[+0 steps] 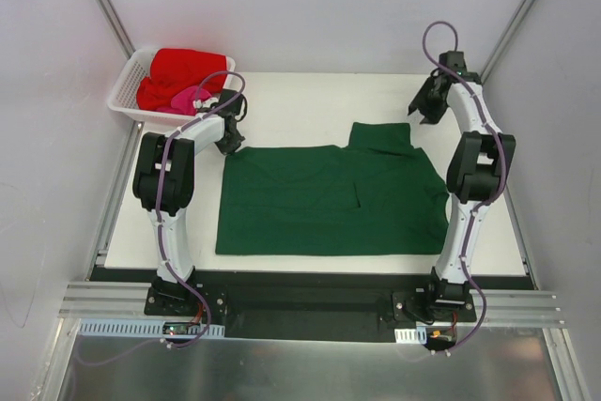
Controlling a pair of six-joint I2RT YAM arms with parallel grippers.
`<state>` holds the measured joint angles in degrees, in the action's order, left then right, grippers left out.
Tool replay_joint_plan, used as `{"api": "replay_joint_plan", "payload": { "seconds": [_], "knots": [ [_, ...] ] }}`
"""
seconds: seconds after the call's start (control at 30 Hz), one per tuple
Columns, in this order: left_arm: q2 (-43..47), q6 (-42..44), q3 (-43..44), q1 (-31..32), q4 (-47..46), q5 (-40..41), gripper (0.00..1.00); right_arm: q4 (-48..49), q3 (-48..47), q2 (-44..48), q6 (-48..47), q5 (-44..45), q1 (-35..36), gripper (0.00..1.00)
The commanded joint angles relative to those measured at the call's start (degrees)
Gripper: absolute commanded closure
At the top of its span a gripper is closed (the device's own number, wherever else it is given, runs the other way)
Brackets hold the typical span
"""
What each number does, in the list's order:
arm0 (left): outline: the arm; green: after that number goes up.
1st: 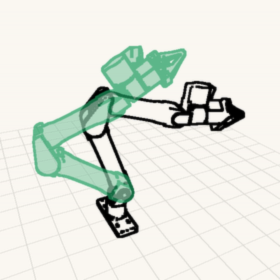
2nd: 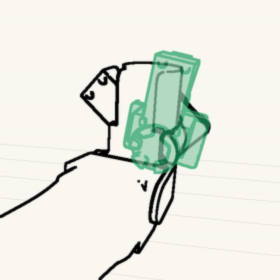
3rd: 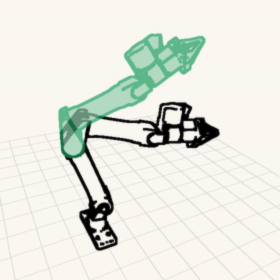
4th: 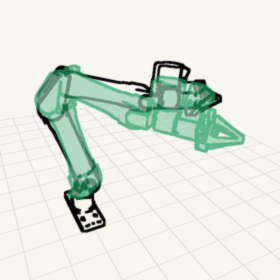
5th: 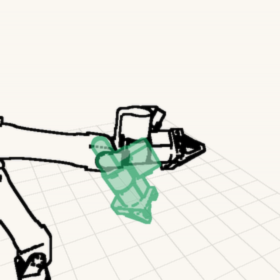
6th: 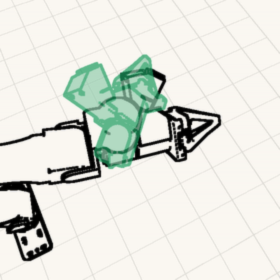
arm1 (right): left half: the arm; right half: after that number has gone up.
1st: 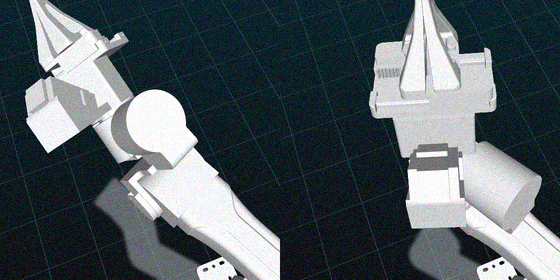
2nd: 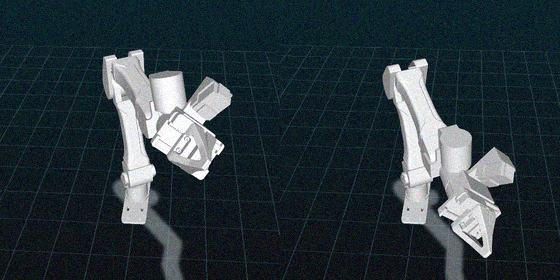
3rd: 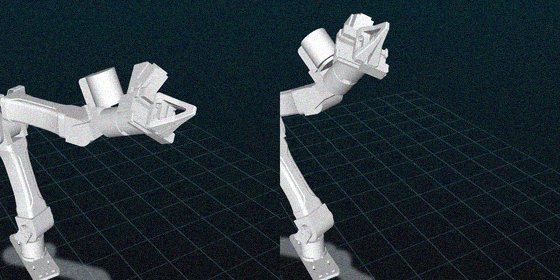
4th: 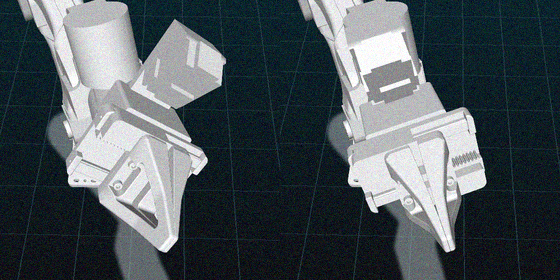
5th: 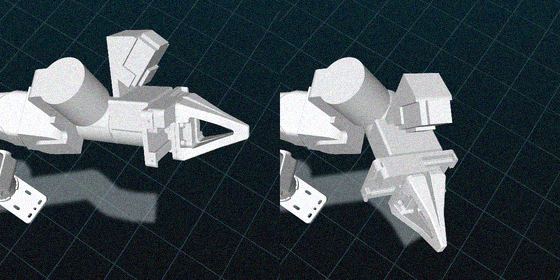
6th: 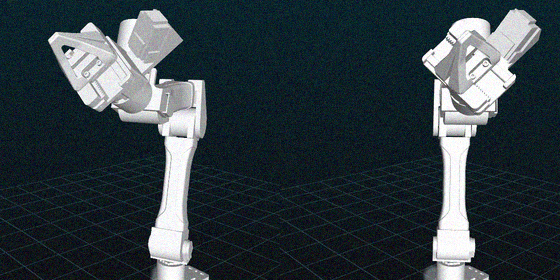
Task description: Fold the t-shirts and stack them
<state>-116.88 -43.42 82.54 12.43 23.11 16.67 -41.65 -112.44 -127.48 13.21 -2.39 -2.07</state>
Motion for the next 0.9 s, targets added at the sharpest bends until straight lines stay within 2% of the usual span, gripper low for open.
{"api": "replay_joint_plan", "payload": {
  "seconds": [0.0,0.13,0.27,0.4,0.53,0.8,0.87],
  "knots": [
    [0.34,1.85,0.69,1.02,2.46,-3.04,1.0,0.95,-8.75,-2.59,-0.29,-3.05,-1.45,0.5],
    [0.08,2.2,1.39,0.93,2.46,-2.96,1.0,1.92,-9.99,-6.19,-0.64,-2.44,-1.36,0.5],
    [0.34,2.55,1.22,0.93,2.46,-2.78,1.0,3.67,-9.9,-9.44,-0.82,-4.02,-1.01,0.41],
    [0.6,2.81,0.95,0.85,2.46,-2.52,1.0,4.56,-12.35,-12.26,0.23,-5.16,-0.66,0.39],
    [1.13,2.73,0.6,0.93,2.46,-2.43,1.0,3.6,-13.5,-13.32,0.85,-2.63,-0.31,0.38],
    [2.01,2.11,-0.45,0.93,2.55,-2.25,1.0,0.08,-12.98,-14.55,0.41,-0.69,1.18,0.41],
    [2.18,2.11,-0.45,0.93,2.46,-2.25,1.0,-0.97,-13.94,-15.6,0.23,-0.16,1.89,0.46]
  ]
}}
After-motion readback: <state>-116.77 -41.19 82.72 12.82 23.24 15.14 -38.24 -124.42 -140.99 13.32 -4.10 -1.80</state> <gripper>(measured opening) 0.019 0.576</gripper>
